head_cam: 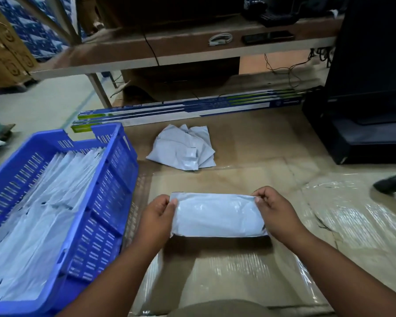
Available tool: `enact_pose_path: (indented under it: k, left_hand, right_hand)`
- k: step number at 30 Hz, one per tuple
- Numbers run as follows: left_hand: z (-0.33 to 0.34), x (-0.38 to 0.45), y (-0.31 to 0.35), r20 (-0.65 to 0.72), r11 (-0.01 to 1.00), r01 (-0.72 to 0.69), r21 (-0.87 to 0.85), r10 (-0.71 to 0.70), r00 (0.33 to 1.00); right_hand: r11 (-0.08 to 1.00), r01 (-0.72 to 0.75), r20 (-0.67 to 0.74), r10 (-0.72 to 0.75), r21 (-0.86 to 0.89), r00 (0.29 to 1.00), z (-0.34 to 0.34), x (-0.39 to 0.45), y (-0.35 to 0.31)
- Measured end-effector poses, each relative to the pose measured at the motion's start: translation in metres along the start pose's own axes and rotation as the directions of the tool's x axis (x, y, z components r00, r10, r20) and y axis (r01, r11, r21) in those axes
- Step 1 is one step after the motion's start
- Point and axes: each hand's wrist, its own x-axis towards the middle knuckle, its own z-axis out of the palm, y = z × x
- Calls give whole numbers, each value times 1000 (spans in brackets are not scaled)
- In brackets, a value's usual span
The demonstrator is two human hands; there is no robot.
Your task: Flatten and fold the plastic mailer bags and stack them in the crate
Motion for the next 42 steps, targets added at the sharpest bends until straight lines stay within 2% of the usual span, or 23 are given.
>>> enact_pose_path:
  k: [3, 5, 7, 10, 12, 14, 16, 18, 20, 21, 22, 24, 28, 39, 42]
  left_hand:
    - [15, 1, -21, -7, 973, 7, 230, -5, 1000]
    - [23, -4, -32, 0, 918, -22, 396, 24, 1000]
    - [28, -7, -38, 26, 876, -38, 480, 29, 999]
    - [32, -9, -42, 83, 762, -61, 644, 9, 996]
    - [31, -9, -39, 64, 727, -60, 684, 23, 998]
    - [29, -12, -35, 35, 702, -175, 690, 210, 977]
    - [34, -14, -34, 96, 599, -389, 700, 460, 883]
    - [49, -13, -36, 217, 495, -592, 636, 622, 752]
    - [71, -15, -41, 335, 396, -711, 581, 680, 652]
    - [83, -16, -43, 392, 360, -741, 567, 674, 627]
    - [92, -17, -44, 438, 348, -753, 559, 647, 624]
    - [104, -18, -40, 499, 368, -735, 569, 555, 665]
    - [112, -20, -28, 555, 304, -706, 640, 452, 698]
    - [120, -26, -37, 568, 312, -699, 644, 416, 710]
    - [120, -25, -43, 564, 359, -703, 615, 424, 709]
  right_hand:
    - [978, -3, 3, 3, -207, 1000, 7, -1, 17]
    - [896, 42, 57, -18, -443, 998, 10, -2, 29]
    - [788, 113, 119, -51, -605, 992, 12, -4, 36]
    - [731, 165, 146, -91, -663, 985, 13, -3, 41]
    - [741, 115, 73, -89, -661, 993, 9, 0, 39]
    - [708, 147, -21, -224, -690, 974, 3, 2, 35]
    - [626, 278, -29, -434, -729, 900, 6, -1, 29]
    - [557, 438, 89, -544, -706, 835, 20, -6, 27]
    - [484, 542, 278, -514, -687, 812, 39, -11, 35]
    - [460, 559, 353, -460, -691, 815, 47, -13, 41]
    - [455, 557, 397, -403, -695, 825, 52, -15, 47]
    - [483, 514, 404, -320, -708, 857, 54, -19, 56]
    - [480, 479, 406, -254, -735, 878, 52, -21, 55]
    - [436, 478, 425, -220, -762, 878, 58, -20, 57]
    - [434, 481, 426, -223, -762, 877, 59, -18, 55]
